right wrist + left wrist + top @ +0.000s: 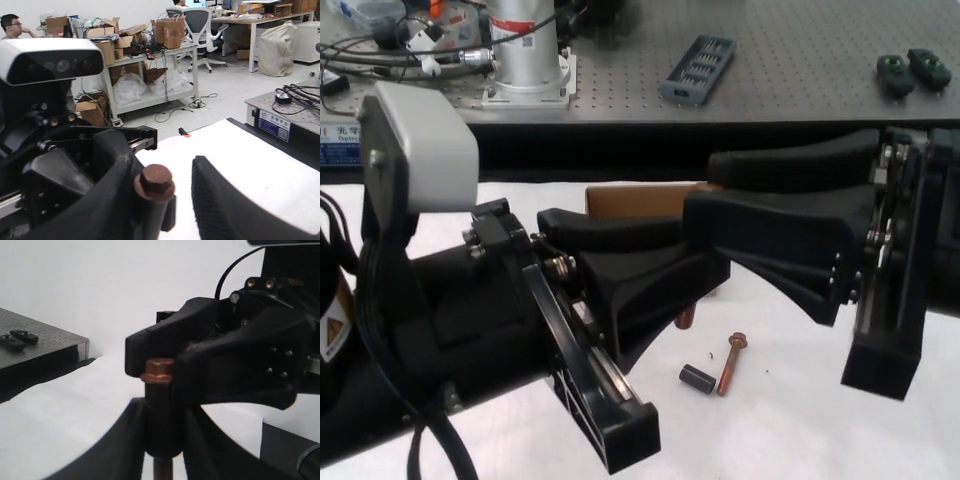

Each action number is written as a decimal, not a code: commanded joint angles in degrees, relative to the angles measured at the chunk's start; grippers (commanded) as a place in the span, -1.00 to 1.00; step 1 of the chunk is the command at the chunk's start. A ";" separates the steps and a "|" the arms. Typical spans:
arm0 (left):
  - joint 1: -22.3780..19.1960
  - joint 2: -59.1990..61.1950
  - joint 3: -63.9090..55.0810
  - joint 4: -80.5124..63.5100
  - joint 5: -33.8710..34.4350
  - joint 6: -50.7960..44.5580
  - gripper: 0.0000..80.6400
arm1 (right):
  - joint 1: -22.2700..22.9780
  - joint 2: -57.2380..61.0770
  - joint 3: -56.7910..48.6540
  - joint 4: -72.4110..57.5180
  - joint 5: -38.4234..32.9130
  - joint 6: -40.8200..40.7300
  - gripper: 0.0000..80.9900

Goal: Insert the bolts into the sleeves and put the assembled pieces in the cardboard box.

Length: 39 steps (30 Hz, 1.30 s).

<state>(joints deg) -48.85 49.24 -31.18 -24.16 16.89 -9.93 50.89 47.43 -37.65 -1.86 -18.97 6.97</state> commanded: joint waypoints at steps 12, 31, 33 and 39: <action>1.69 2.51 -7.11 9.94 -8.47 0.10 -0.99 | -0.24 -13.91 0.33 9.42 19.42 -6.37 -0.69; 12.82 38.14 -42.96 32.03 -2.82 -3.34 -0.99 | -0.24 -30.13 0.33 32.89 22.21 -8.33 -0.92; 14.09 42.01 -46.84 33.90 -2.12 -3.34 -0.99 | -0.24 -30.13 0.33 33.28 22.21 -8.33 -0.92; 16.48 52.56 -57.05 39.54 -0.68 -3.34 -0.99 | -0.24 -30.13 0.33 35.37 22.21 -7.86 -0.92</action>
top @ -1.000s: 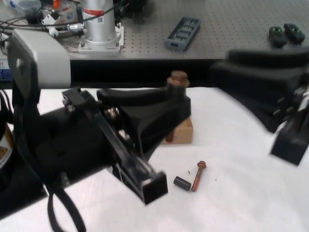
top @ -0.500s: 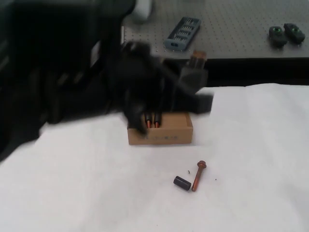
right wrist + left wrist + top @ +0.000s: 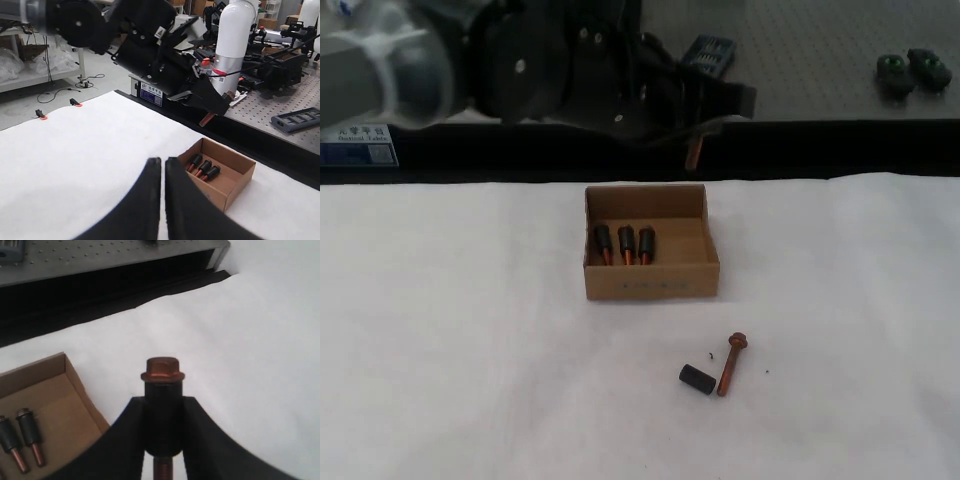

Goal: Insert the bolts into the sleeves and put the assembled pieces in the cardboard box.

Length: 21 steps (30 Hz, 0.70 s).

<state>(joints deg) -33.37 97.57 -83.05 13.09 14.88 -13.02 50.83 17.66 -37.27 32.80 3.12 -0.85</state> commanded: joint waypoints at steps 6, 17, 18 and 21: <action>2.03 12.55 -12.52 5.43 1.32 -0.26 -0.99 | -0.18 -0.35 -0.04 2.04 0.12 -0.05 -0.92; 2.61 23.32 -20.43 6.18 -2.22 -0.26 -0.99 | -0.18 -0.35 -0.04 4.45 0.12 1.78 -0.92; 2.82 23.85 -20.50 6.18 -2.42 -0.26 -0.99 | -0.18 -0.35 -0.04 4.59 0.12 1.77 -0.92; 3.67 25.33 -20.48 6.56 -2.87 -0.26 -0.99 | -0.18 -0.35 -0.04 4.64 0.12 1.77 -0.92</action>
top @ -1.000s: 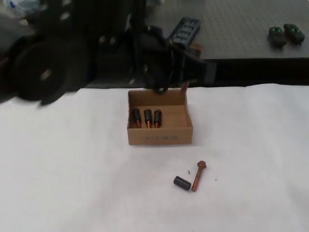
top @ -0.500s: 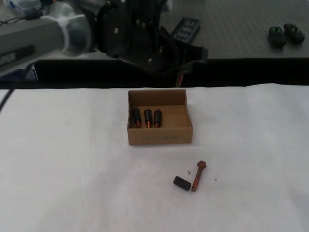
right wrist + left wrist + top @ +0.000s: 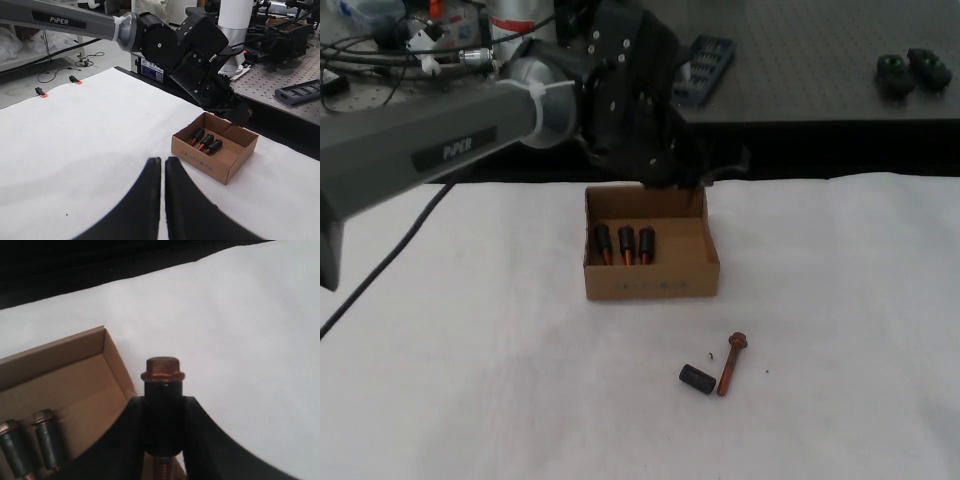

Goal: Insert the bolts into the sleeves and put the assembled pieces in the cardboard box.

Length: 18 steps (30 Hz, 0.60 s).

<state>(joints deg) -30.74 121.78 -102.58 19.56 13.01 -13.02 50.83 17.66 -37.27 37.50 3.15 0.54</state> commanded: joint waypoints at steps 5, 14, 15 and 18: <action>2.48 3.14 -0.96 0.11 -1.25 -0.26 -0.99 | -0.18 -0.35 -0.04 -0.06 0.09 0.38 -0.92; 3.38 5.95 -0.96 0.26 0.60 -0.42 -0.99 | -0.18 -0.35 -0.04 -0.06 0.09 0.38 -0.92; 3.38 6.35 -0.96 0.57 0.90 -0.42 -0.99 | -0.18 -0.35 -0.04 -0.06 0.09 0.38 -0.92; 3.38 7.52 -0.96 2.38 0.93 -0.42 -0.99 | -0.18 -0.35 -0.04 -0.06 0.09 0.38 -0.92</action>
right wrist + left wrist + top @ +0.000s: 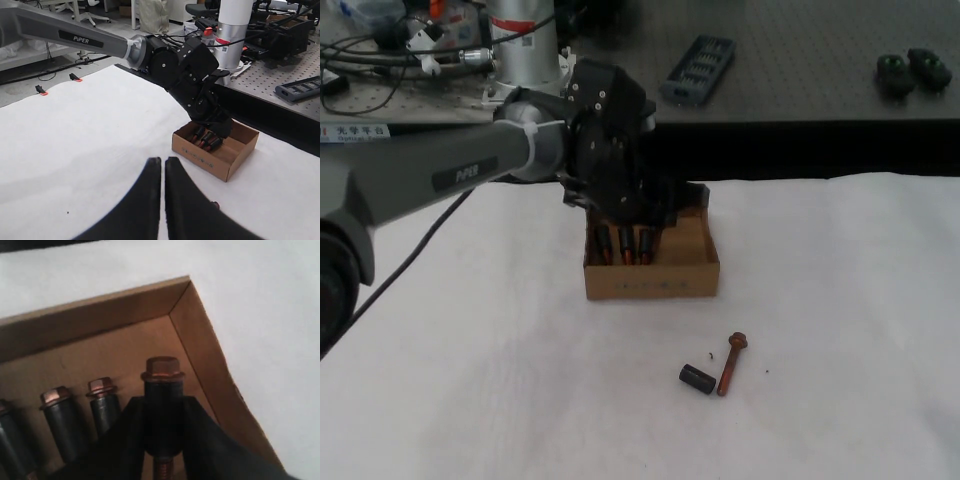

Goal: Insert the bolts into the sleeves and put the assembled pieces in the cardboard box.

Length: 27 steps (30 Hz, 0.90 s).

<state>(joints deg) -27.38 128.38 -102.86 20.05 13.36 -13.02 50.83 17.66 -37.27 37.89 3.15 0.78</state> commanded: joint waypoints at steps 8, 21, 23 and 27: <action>0.02 1.80 -0.67 2.13 0.58 -0.42 -0.99 | -0.18 -0.35 -0.04 -0.45 0.09 0.14 -0.92; 0.02 1.60 -0.67 2.13 -0.01 -4.17 -0.18 | -0.18 -0.35 -0.04 -0.48 0.09 0.92 -0.92; 0.02 1.16 -0.67 2.13 0.67 -4.17 -0.24 | -0.18 -0.35 -0.04 0.07 0.33 0.92 -0.92; 0.24 -1.41 -0.67 2.74 0.87 -4.17 -0.36 | -0.18 0.22 -0.04 3.38 4.69 0.92 -0.92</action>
<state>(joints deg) -27.38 130.51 -102.83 22.32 13.90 -16.49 50.83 17.66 -37.27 39.11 4.82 1.52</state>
